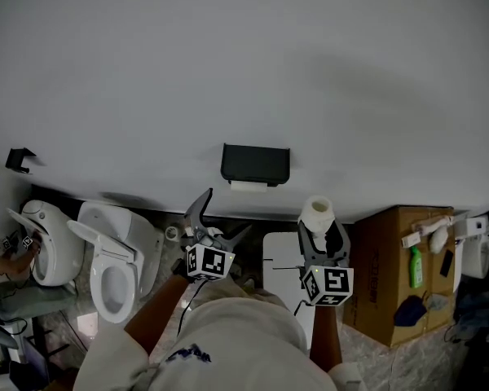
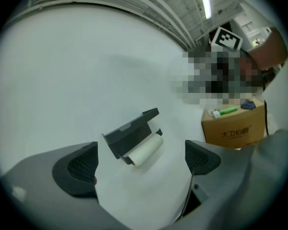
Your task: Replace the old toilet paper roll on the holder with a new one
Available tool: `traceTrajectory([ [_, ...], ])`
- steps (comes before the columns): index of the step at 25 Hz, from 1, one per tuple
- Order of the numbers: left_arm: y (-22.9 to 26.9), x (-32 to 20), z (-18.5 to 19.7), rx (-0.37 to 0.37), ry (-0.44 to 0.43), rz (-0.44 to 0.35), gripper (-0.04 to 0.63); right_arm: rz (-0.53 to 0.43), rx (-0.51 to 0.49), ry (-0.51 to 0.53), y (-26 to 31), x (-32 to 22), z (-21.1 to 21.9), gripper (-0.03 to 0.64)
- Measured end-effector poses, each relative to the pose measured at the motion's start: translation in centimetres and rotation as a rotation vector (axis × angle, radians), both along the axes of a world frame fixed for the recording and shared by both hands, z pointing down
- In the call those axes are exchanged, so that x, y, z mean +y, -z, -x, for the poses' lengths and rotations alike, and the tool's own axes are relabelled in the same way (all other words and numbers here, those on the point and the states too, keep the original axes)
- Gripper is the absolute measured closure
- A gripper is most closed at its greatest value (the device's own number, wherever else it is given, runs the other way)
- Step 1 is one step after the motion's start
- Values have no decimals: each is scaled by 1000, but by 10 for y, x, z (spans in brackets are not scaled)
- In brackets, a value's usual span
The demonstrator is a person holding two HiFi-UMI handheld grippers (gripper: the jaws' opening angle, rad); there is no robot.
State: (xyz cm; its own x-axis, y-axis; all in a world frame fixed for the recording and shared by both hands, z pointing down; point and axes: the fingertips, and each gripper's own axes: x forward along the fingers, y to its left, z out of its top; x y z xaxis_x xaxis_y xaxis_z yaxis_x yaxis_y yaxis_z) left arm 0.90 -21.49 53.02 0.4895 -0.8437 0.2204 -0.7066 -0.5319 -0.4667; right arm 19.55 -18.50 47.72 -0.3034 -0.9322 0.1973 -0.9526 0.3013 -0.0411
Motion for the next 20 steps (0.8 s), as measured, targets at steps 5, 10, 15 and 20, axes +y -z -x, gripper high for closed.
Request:
traceTrajectory([
  [5,-21,-13,-8,-195,-51,-46,35,6,8,-15,-1,3,-4,318],
  [10,-29,-24,-12,-436,-51,-155,41,10,10,-39,-2,6,-13,318],
  [15,-31,-31,-12,-665,-4,-298,49,17,17,-45,-4,9,-16,318],
  [20,-37,-32,-19,-687,-4,-311,80,16,15,-45,-3,10,-19,318],
])
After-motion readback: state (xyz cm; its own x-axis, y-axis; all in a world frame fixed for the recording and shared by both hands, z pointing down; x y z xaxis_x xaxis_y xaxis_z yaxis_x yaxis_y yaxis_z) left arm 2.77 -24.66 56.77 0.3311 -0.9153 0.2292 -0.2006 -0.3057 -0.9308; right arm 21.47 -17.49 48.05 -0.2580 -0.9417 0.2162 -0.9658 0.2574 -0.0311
